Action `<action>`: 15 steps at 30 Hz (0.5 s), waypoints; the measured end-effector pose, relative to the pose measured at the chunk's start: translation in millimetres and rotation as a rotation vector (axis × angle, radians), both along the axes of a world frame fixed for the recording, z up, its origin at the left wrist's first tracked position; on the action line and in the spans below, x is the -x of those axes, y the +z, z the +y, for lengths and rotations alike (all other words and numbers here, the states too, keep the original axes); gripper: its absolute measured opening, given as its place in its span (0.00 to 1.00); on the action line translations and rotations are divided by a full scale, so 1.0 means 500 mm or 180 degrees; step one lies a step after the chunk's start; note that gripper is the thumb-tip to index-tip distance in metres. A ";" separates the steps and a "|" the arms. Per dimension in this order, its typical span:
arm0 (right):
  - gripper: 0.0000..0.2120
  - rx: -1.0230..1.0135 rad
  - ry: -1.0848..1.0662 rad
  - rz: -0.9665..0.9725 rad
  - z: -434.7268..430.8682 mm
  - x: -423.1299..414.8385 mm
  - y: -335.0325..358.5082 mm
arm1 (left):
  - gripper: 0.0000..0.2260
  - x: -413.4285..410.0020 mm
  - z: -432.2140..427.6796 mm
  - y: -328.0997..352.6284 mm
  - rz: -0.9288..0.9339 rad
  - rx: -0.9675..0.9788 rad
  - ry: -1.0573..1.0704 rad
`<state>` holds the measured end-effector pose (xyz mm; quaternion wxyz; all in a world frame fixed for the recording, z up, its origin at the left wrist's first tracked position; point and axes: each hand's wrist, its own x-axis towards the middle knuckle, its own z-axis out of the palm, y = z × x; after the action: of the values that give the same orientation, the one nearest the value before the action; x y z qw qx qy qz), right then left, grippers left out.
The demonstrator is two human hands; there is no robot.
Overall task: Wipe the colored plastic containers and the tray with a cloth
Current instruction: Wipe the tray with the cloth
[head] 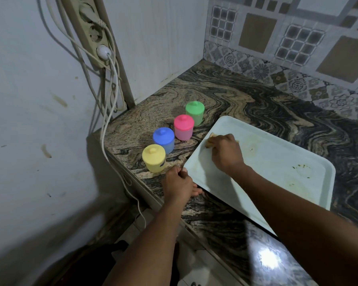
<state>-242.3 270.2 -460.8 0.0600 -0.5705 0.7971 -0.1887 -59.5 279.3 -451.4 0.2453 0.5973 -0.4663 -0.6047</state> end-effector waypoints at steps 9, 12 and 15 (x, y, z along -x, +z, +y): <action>0.25 0.0022 0.1175 -0.0329 0.096 -0.071 0.015 | 0.04 -0.003 -0.001 0.003 -0.0100 0.0099 -0.0049; 0.21 -0.0024 0.1544 -0.0777 0.115 -0.092 0.038 | 0.09 -0.003 -0.005 -0.008 -0.0336 0.0298 -0.0020; 0.19 -0.0391 0.1195 -0.1559 0.126 -0.073 0.063 | 0.09 -0.002 -0.002 -0.006 -0.0280 0.0248 0.0025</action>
<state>-205.9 333.2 -429.3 0.3184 -0.6405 0.6496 -0.2576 -58.6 278.2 -454.2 0.2500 0.6151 -0.4975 -0.5583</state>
